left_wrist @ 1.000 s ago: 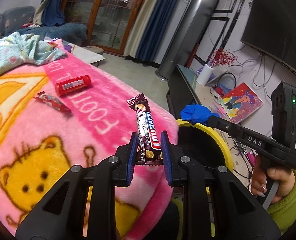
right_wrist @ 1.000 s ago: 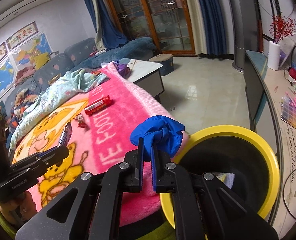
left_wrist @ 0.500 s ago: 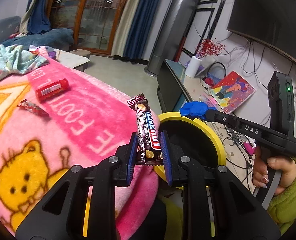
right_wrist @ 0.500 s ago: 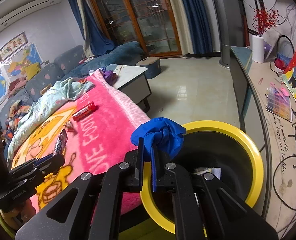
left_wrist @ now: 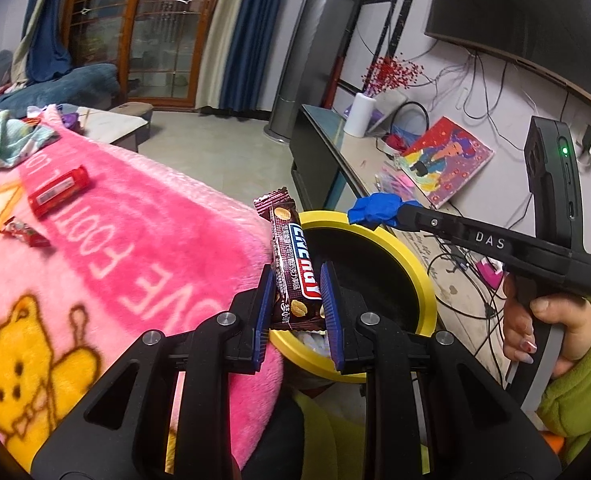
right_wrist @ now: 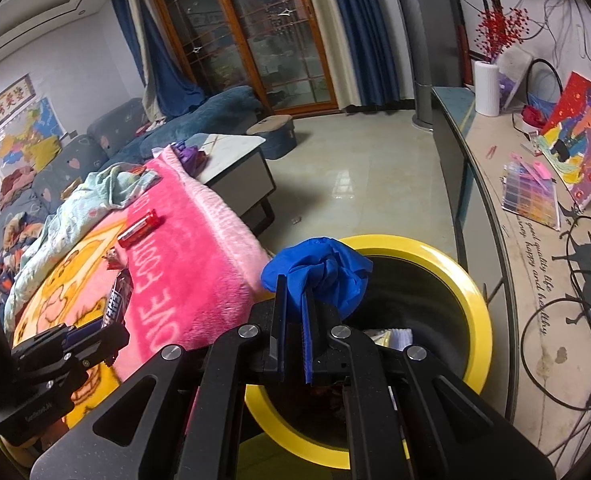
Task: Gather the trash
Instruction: 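Carry the chocolate bar and blue glove over the yellow bin and release both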
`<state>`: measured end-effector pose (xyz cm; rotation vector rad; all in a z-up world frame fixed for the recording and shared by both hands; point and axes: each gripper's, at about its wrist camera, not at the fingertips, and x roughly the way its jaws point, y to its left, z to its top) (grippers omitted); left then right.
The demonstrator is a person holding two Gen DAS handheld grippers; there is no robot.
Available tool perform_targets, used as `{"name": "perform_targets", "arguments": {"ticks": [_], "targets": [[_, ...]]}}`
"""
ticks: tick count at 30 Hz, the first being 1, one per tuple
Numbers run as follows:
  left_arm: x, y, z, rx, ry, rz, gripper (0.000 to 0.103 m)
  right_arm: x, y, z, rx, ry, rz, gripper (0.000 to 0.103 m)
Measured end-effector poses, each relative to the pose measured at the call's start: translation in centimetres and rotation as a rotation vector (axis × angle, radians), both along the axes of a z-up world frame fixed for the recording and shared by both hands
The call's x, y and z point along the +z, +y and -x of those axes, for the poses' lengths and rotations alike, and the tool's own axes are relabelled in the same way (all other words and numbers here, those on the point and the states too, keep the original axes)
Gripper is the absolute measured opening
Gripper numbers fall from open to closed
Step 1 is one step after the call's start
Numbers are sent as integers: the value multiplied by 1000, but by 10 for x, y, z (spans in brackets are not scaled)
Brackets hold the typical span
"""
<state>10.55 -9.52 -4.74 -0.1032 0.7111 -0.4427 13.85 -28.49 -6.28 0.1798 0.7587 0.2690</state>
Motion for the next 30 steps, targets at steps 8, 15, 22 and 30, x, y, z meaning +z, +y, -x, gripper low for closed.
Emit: {"name": "perform_targets", "arguments": {"ticks": [8,15,22,30], "targets": [[-9,-34,-7,-79,-1,-43,17,-8,-23,-3,-57,26,-9,6],[-24,-61,-16,-141,40,-61,18,-12,-40,-6,-93,50,-39,6],[-37,-80,-29,-183,70,-68,18,-15,-47,-10,-102,68,-64,7],[-48,-85,-45,-172,108,-71,20,-18,-52,-12,-118,78,-78,7]]}}
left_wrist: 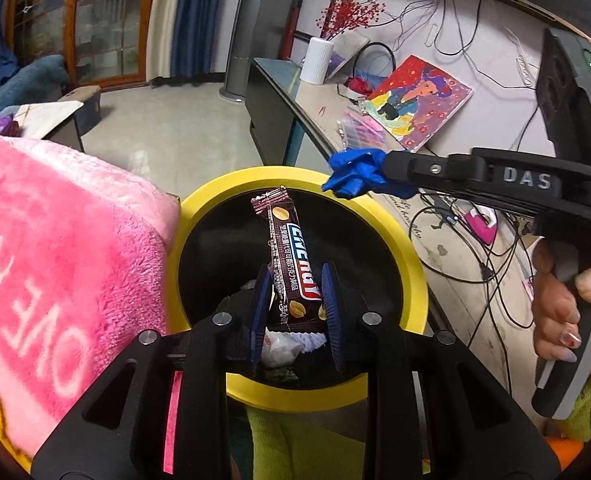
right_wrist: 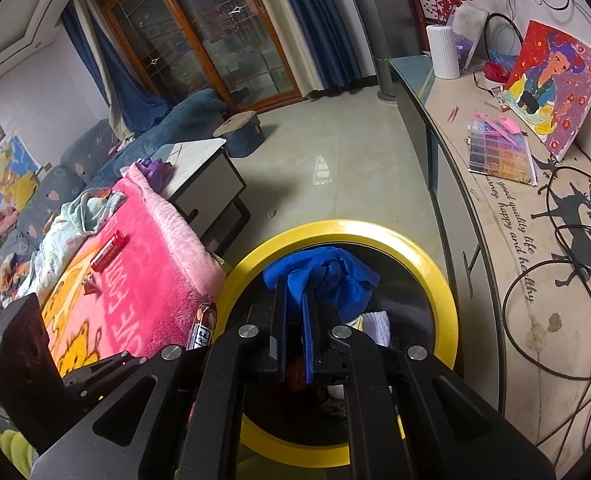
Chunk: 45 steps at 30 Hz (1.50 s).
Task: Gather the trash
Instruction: 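Carry the chocolate bar and blue glove over the yellow bin and release both, then move both open tools back over the red wrapper and red candy tube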
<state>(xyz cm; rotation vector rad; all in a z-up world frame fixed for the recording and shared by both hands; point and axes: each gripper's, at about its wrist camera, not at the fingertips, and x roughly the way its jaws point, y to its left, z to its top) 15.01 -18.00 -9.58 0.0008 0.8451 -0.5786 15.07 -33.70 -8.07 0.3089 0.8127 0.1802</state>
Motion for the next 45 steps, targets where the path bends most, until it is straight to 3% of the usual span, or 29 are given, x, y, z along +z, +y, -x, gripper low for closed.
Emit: {"name": "perform_targets", "arguments": {"ticks": [6,10,12,14,18,29,36,45], "targets": [[-1,3,-2,16,14,10,44,-3,-1,-1,-11,12,3,10],[2,9,-2,30,15,25,68,-2,-1,-1,-10,9,1,28],[2,10,-3,39,20,30,75,-2,-1,-1,-14,6,3,30],[4,14,-3,49,21,39,91,-2,-1,-1,-16,5,1,38],[11,23,1,75,0,60,92,0,-2,0,-26,-4,9,40],[35,49,13,161,-94,65,92,21,17,13,0,-113,59,60],[47,77,19,254,-151,52,92,31,40,18,47,-153,79,64],[59,134,16,446,-208,20,92,38,80,15,118,-167,113,65]]}}
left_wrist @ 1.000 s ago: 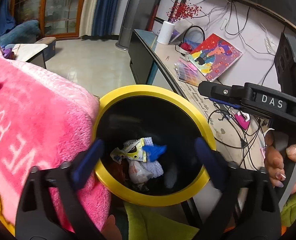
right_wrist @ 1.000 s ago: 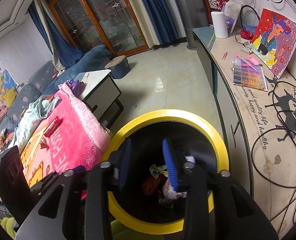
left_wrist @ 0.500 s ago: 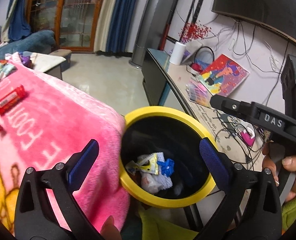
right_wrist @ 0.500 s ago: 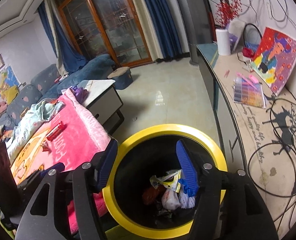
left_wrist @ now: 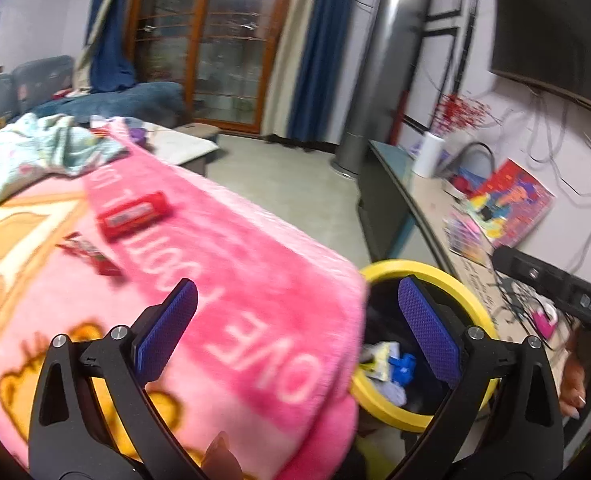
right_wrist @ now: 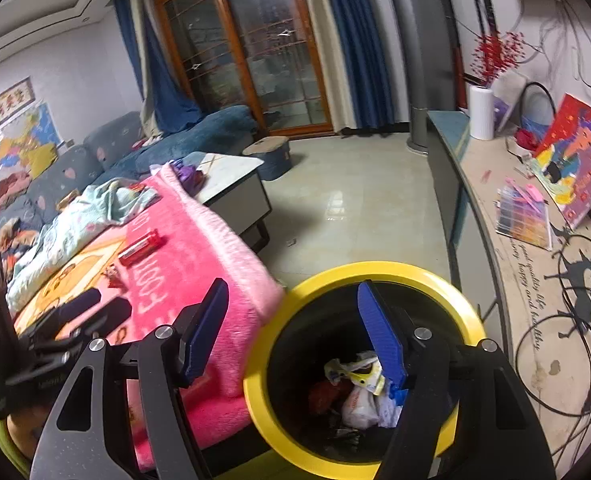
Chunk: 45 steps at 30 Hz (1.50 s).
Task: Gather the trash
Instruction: 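Move both open tools back over the red wrapper and red candy tube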
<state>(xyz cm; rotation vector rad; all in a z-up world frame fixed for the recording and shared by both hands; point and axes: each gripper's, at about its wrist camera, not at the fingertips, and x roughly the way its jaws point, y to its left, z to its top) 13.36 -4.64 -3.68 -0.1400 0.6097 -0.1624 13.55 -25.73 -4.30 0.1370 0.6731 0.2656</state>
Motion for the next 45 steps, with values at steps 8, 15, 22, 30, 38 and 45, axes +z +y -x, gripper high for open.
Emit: {"name": "perform_targets", "arguments": {"ticks": [8,15,22,30,38,45], "targets": [[2,47,0,109,-9,36,92,4,45,-8,81,6,10,67],[2,75,0,181,-12,59,92,4,77,-16,130,19,12,68],[-9,112,-9,271,27,87,92,1,111,-36,154,26,29,68],[-31,152,-29,342,122,205,77,-7,145,-70,151,64,29,68],[-53,167,-65,367,235,279,46,-16,183,-109,146,117,24,68],[-70,176,-71,376,288,285,23,-25,221,-138,171,196,-4,68]]}}
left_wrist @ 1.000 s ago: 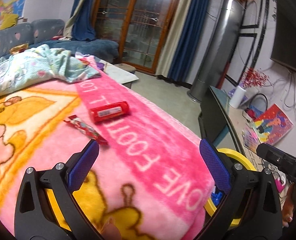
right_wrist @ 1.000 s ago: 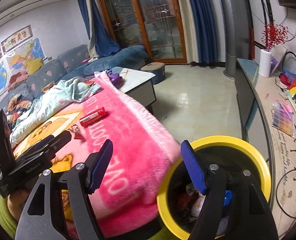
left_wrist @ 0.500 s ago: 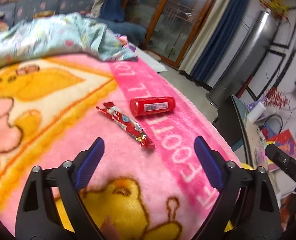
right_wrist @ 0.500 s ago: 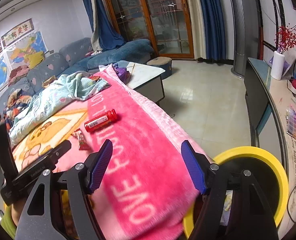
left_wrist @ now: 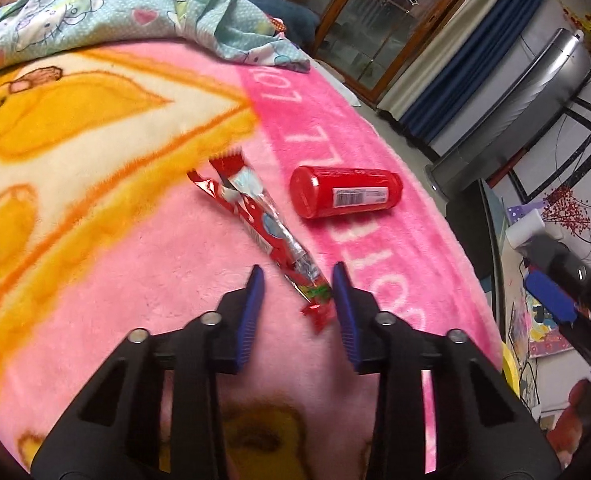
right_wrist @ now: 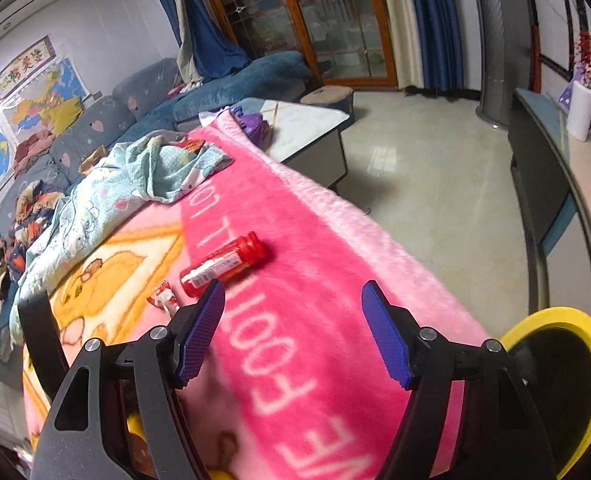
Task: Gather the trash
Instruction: 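Move both open tools back over the red wrapper and red candy tube, then grasp the red candy wrapper with the left tool while the right tool grasps the red tube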
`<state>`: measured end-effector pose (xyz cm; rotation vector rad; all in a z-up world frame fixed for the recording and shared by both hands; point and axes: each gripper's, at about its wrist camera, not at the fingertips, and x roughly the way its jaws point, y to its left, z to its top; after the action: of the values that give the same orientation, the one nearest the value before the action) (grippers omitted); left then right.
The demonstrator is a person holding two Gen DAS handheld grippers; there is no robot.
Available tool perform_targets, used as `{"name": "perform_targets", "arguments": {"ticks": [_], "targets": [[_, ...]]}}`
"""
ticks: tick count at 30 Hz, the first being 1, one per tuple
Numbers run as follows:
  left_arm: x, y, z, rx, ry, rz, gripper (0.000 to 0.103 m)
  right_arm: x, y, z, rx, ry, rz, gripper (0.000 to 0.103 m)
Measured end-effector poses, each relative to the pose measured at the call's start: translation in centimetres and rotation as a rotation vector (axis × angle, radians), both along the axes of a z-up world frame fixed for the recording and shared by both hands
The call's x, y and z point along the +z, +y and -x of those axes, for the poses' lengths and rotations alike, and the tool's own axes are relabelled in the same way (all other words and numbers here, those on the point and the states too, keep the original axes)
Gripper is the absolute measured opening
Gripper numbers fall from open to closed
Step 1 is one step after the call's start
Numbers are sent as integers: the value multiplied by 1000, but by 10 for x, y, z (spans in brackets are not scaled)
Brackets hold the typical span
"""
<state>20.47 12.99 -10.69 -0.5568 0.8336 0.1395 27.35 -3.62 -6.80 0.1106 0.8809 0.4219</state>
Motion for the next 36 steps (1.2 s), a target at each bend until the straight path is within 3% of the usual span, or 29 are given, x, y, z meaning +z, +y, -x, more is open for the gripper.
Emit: {"name": "perform_targets", "arguments": {"ticks": [5,11,16,21,27,36], "targets": [[-2,11,9,-14,-5,24,8,-10,31,-18,15,40,15,68],[10,29,32,2,-63,20,6,-31,62,-39,13,123,1,68],[31,40,52,20,-132,-31,6,-51,82,-58,-24,209,-27,68],[47,41,70,26,-186,-74,6,-68,94,-74,-84,280,-63,58],[62,33,81,9,-232,-113,6,-72,101,-81,-99,261,-95,41],[76,13,87,-32,-277,-142,6,-69,95,-38,97,215,-79,32]]}}
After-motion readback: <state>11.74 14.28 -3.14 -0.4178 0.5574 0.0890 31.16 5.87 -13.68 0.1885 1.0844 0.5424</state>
